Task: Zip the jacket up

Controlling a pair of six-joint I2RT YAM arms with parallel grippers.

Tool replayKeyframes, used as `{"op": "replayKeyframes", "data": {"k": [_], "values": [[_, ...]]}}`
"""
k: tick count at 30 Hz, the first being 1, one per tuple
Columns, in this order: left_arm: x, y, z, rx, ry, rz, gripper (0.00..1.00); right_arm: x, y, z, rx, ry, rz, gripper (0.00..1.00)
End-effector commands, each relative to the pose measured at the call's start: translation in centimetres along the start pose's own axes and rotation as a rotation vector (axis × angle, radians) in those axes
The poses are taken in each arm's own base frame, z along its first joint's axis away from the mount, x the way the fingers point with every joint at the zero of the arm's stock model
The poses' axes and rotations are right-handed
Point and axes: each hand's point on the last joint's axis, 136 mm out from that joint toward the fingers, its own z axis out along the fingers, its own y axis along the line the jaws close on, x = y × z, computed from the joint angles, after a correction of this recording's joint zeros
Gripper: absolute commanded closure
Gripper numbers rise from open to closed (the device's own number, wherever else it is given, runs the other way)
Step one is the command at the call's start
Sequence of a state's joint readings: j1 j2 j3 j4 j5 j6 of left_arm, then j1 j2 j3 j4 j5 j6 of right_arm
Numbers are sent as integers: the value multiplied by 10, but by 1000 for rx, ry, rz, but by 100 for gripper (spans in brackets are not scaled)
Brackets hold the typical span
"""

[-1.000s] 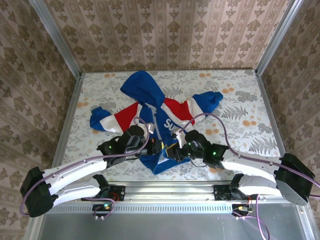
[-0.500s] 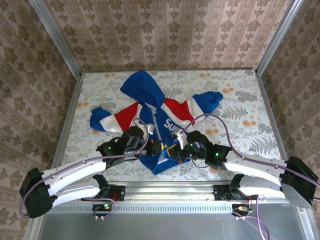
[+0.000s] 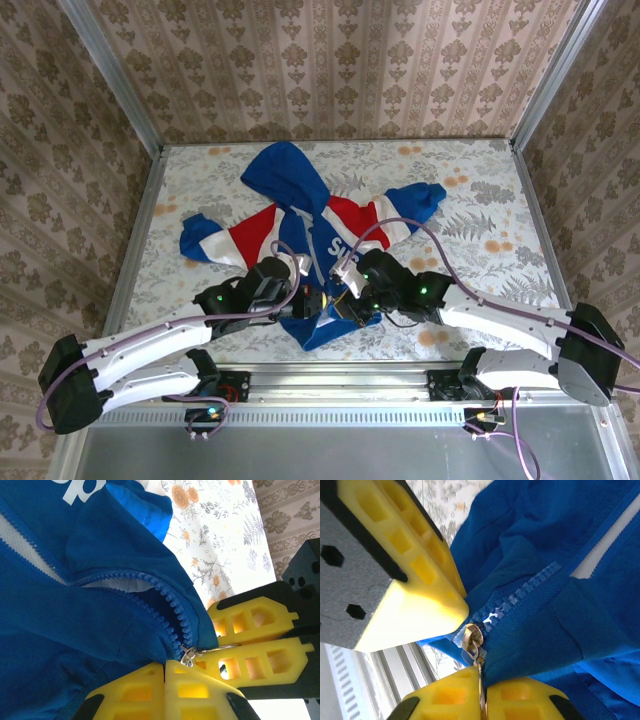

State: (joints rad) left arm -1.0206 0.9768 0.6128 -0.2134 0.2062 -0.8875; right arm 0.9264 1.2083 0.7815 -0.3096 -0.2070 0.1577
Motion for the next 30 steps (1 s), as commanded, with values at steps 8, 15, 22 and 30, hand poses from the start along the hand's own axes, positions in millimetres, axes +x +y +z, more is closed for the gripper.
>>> {"op": "replayKeyframes", "data": {"k": [8,15,22,30], "values": [[12,14,-4,-75,52,21,100,15,0,2,-14,92,-52,91],[13,15,-4,-77,52,22,100,12,3,-2,-27,60,-56,100],[12,14,-5,-74,50,23,100,17,1,-5,-17,73,-67,87],[11,13,-5,-72,49,23,100,14,13,3,-94,46,-45,94]]}}
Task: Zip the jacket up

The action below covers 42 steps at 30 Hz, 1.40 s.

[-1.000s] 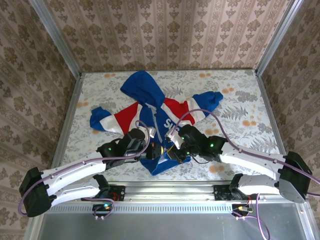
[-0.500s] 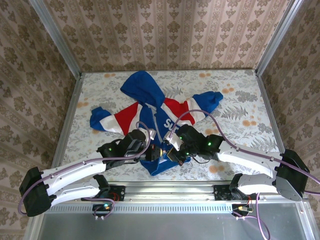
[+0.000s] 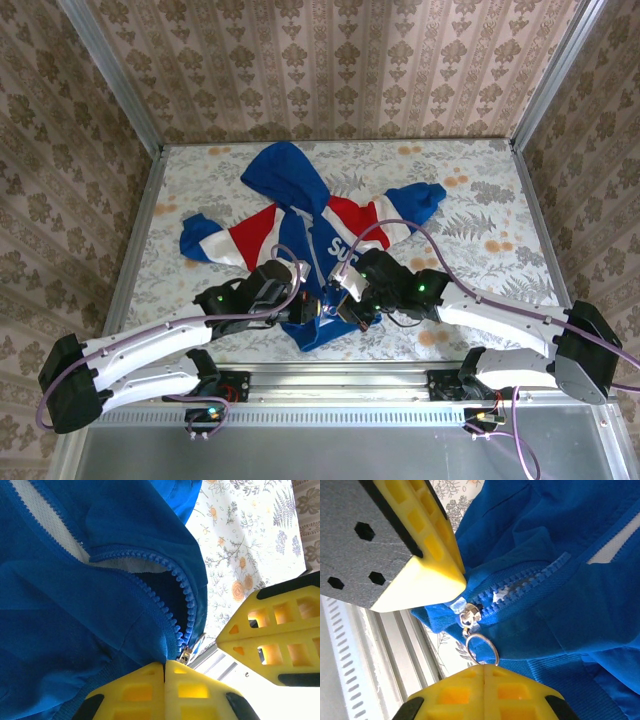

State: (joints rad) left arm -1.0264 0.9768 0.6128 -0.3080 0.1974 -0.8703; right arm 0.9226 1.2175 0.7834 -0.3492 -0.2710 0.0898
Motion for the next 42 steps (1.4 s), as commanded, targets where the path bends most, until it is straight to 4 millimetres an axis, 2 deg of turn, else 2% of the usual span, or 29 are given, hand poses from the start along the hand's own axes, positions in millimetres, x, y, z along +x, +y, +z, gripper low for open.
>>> {"op": "replayKeyframes", "data": {"k": [1,4,6,11,27,29,34,42], "values": [[-4,-4,-4,1,-11,22,100,3,6,2,-45,-11,-1,91],[-3,-4,-5,2,-8,25,100,4,7,-1,-48,-34,-40,79],[-3,-4,-5,1,-7,28,100,4,8,-4,-48,-54,-70,75],[-4,-5,-6,3,-6,30,100,3,9,-5,-52,-97,-96,73],[-7,-11,-7,7,-2,38,100,-3,16,18,-122,-77,-81,68],[-7,-11,-8,7,-1,41,100,-5,16,21,-123,-80,-78,73],[-6,-6,-8,-9,-1,42,100,-11,11,19,-90,-71,-62,100],[-3,1,-9,-30,13,39,100,-7,7,7,-46,-54,-61,100]]}}
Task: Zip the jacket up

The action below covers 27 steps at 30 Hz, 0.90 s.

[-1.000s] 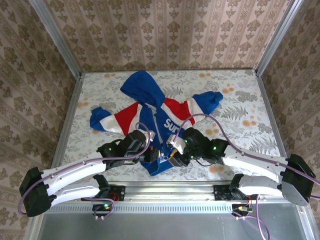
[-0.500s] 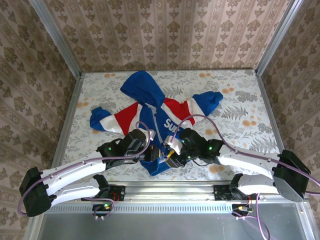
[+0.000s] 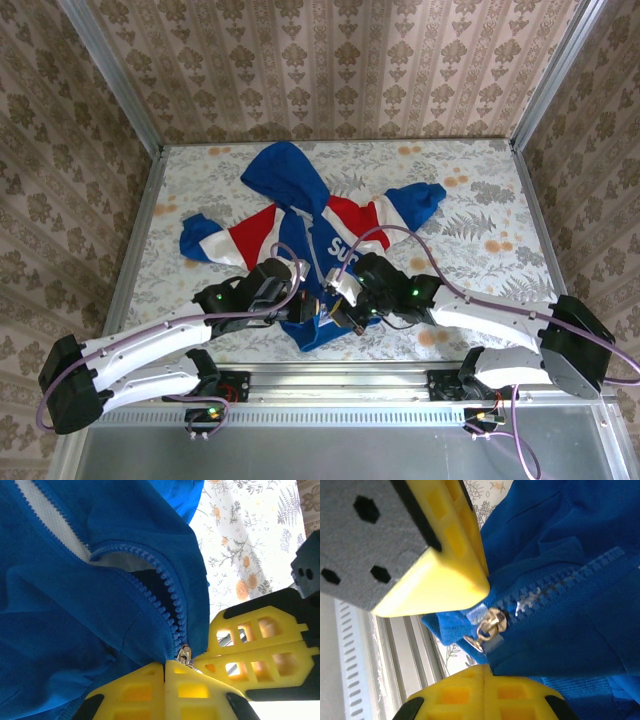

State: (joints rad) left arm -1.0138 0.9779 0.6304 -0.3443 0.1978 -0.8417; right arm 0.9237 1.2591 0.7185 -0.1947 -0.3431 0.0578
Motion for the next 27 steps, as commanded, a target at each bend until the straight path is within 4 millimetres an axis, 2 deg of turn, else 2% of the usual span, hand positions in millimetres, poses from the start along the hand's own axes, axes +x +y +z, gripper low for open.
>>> {"op": "replayKeyframes", "data": {"k": [1,12,27], "values": [[-1,-2,-6,-12,9,24,100,-9,0,-12,35,-10,-16,100],[1,-8,-8,6,34,39,100,-14,-8,-21,90,0,-80,100],[2,-9,-9,32,28,33,100,-16,-6,-22,76,-32,-87,100]]}}
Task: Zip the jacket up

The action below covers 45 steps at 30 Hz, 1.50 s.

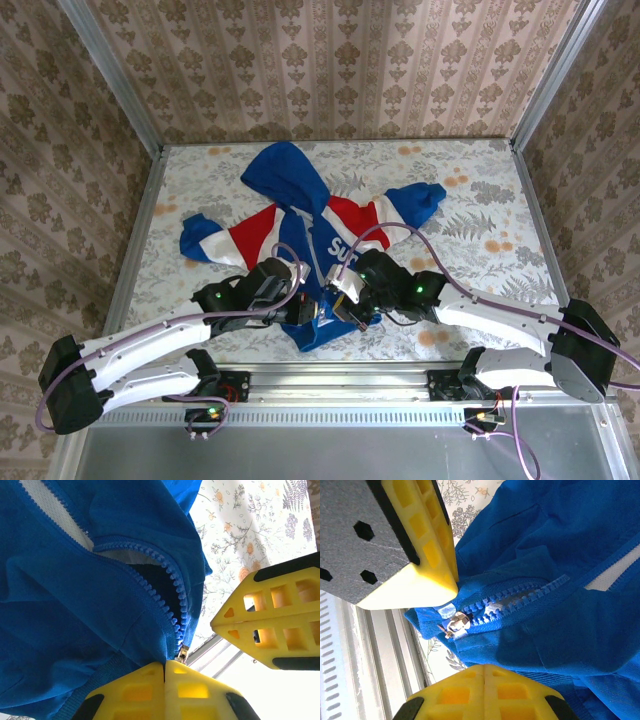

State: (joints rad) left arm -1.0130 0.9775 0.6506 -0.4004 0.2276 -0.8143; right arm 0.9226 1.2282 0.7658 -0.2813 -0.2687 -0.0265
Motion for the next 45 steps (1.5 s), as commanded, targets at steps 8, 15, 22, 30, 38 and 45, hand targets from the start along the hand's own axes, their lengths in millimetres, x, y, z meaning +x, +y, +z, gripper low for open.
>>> {"op": "replayKeyframes", "data": {"k": [8,15,22,30,38,45], "values": [[-19,-7,-11,18,-95,-50,100,-11,9,-6,-44,-177,128,82],[-42,-14,-20,-3,-187,-88,100,-18,6,-8,-12,-277,173,82],[-59,-30,-22,18,-234,-79,100,-24,13,-7,-25,-305,169,83],[-64,-45,-19,47,-230,-56,100,-31,-5,-7,69,-347,246,76],[-64,-51,-18,65,-231,-47,100,-38,-16,-4,122,-360,283,64],[-60,-45,-16,47,-222,-43,100,-33,-22,-6,167,-338,275,85]]}}
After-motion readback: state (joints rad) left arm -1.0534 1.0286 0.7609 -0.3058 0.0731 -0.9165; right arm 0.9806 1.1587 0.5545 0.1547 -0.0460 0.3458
